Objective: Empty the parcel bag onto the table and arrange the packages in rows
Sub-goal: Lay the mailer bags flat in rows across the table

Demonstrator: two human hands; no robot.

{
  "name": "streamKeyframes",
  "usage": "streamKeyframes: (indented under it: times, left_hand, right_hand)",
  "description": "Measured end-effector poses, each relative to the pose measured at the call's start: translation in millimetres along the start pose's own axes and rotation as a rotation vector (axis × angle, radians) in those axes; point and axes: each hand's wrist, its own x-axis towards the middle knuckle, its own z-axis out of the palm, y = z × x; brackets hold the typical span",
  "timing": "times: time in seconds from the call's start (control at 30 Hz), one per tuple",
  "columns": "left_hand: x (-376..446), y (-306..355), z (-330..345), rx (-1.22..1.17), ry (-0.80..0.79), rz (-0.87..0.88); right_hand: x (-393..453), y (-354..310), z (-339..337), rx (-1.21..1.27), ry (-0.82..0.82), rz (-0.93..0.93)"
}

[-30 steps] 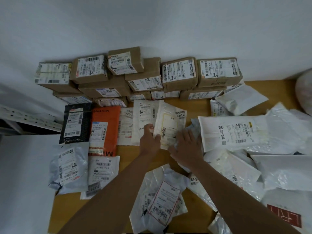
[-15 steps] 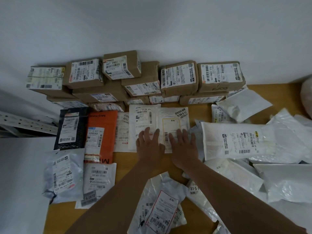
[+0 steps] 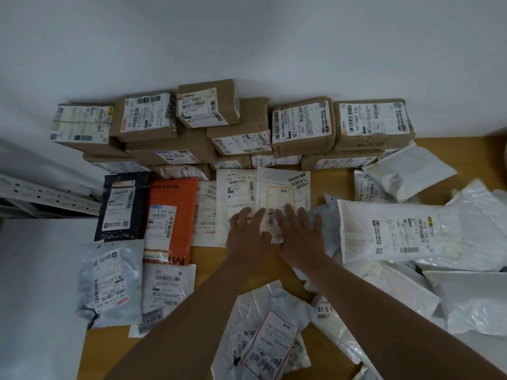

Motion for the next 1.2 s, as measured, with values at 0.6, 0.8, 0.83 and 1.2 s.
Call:
streamKeyframes:
  times: [0.6,0.8,0.83,1.2]
  left_hand:
    - [-1,5,-4,0.015,-0.041,0.008]
    - [-14,34,-17,-0.505,0.177,-0.092]
    - [-14,42,-20,-0.711,0.090,-0.164]
    - [-9,65,-10,-1.177,0.064,-0.274]
  right_hand:
    - [-60,3,-21,0.728,0.705,-0.064]
    - [-64,18,-58,1.601,0.715,0.555]
    - [-64,21,-55,1.731,0.655,0.609]
    - [-60,15,-17,2.105,0.234,0.709]
